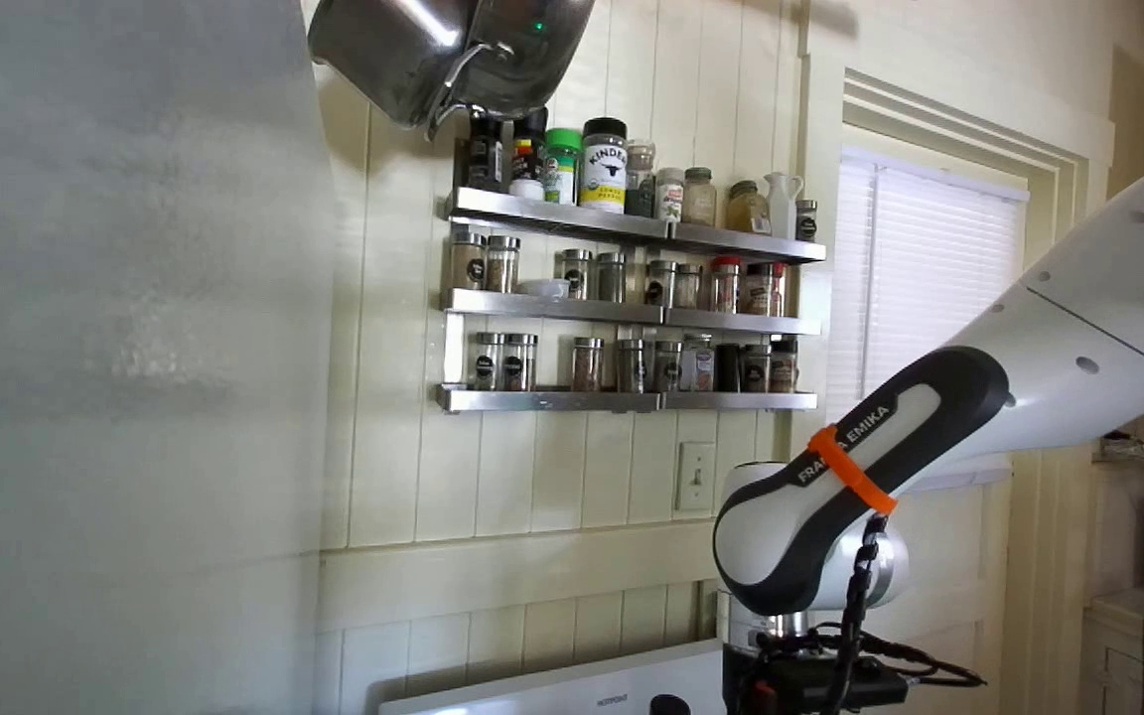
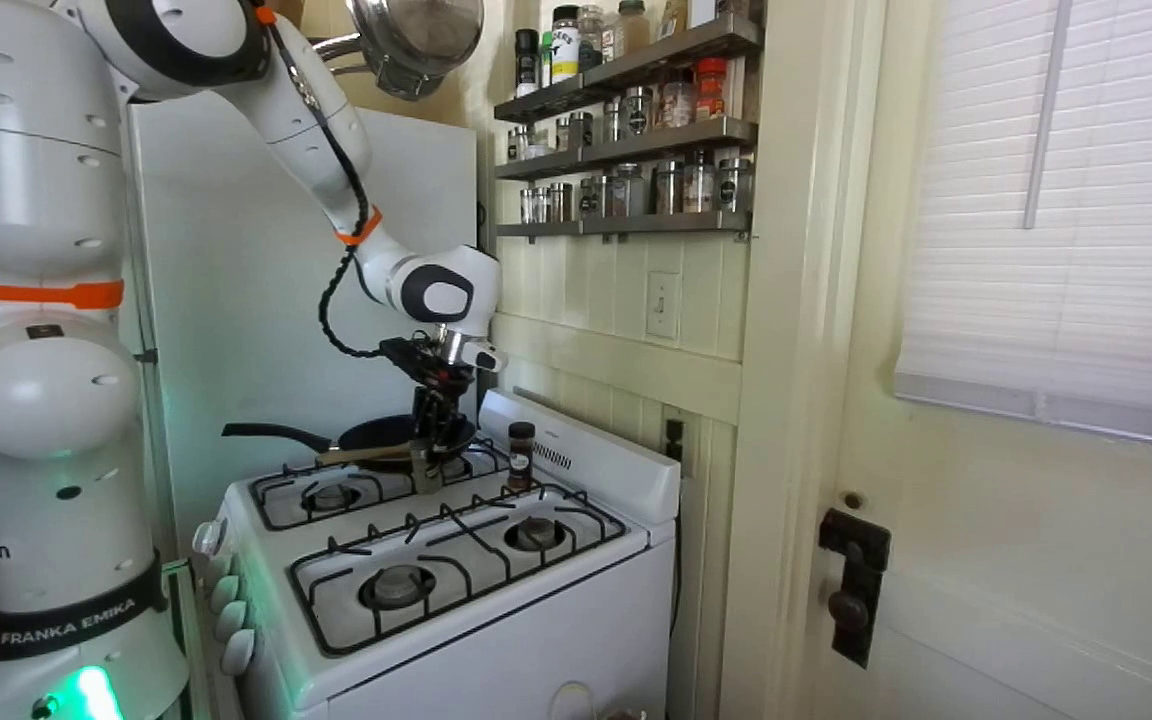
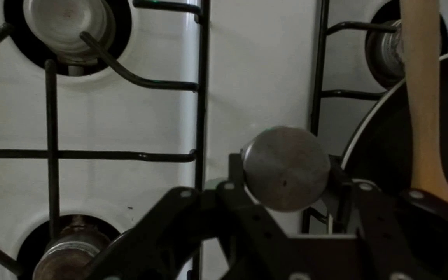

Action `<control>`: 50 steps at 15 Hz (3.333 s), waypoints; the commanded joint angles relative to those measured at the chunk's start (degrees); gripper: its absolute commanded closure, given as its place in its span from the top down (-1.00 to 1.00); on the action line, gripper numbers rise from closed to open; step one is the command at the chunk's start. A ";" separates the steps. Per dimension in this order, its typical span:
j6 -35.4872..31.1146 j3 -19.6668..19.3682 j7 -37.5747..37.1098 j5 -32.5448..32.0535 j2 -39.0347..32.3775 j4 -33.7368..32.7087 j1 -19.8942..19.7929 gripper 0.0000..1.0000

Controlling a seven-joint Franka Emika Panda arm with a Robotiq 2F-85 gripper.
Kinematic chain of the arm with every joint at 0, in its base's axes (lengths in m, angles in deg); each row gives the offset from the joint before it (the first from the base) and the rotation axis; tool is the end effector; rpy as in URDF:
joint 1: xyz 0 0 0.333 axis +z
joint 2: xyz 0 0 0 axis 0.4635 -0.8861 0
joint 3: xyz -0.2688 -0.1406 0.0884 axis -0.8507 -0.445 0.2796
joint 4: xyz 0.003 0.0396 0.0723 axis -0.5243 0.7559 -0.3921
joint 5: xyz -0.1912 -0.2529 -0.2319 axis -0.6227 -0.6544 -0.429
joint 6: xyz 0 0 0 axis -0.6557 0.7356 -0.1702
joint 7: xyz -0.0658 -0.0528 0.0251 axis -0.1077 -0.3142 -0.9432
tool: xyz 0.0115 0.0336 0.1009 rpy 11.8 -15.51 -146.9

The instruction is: Put the spice bottle on the bottle shelf

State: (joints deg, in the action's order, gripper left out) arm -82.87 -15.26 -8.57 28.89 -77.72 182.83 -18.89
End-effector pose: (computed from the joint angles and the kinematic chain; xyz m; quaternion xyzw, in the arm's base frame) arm 0.4511 0.1497 0.2735 -0.9905 -0.0386 0.1103 0.0720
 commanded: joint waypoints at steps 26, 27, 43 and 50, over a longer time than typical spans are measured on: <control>1.60 1.40 -0.89 -4.36 -2.90 -4.00 1.30 1.00; 1.60 1.63 -3.48 -4.08 -0.56 -2.22 1.72 1.00; -16.51 10.85 -35.33 -15.83 23.45 21.96 -0.35 1.00; -21.62 11.27 -34.88 -17.23 18.19 20.65 -1.44 1.00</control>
State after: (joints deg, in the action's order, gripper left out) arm -100.17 -3.48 -44.51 11.60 -56.19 203.49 -21.01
